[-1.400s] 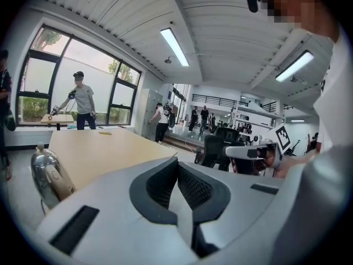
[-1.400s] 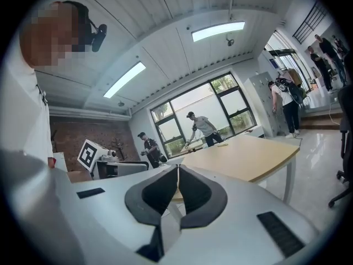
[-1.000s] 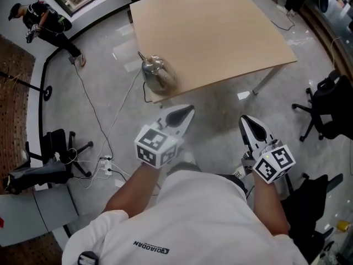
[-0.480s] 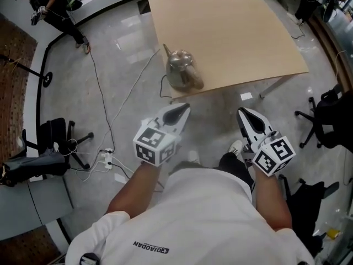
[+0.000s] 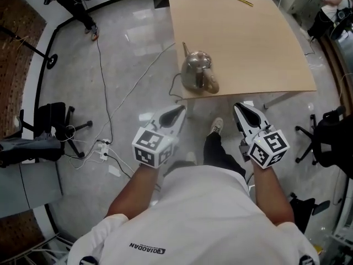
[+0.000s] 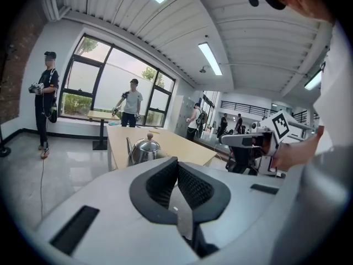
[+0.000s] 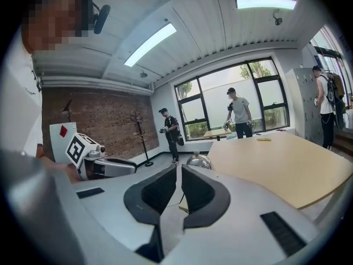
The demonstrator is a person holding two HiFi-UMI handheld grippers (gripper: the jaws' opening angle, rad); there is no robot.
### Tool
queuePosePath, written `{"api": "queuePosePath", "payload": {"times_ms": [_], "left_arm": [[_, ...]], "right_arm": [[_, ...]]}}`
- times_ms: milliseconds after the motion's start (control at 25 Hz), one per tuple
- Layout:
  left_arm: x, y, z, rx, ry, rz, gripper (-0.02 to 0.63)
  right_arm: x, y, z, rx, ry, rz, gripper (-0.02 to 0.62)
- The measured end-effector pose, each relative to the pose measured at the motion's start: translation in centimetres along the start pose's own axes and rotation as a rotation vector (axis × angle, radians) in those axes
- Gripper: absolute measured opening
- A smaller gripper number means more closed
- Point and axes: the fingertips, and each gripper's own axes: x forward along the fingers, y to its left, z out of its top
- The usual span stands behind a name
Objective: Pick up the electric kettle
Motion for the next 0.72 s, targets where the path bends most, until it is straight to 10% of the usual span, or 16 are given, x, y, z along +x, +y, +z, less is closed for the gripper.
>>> {"api": "queuePosePath", "payload": {"times_ms": [720], "left_arm": [[2.5, 4.8, -0.7, -0.069, 0.038, 0.136, -0.005]], "right_arm": [[13.8, -5.9, -6.1, -0.149, 0.279, 0.016, 0.184]]}}
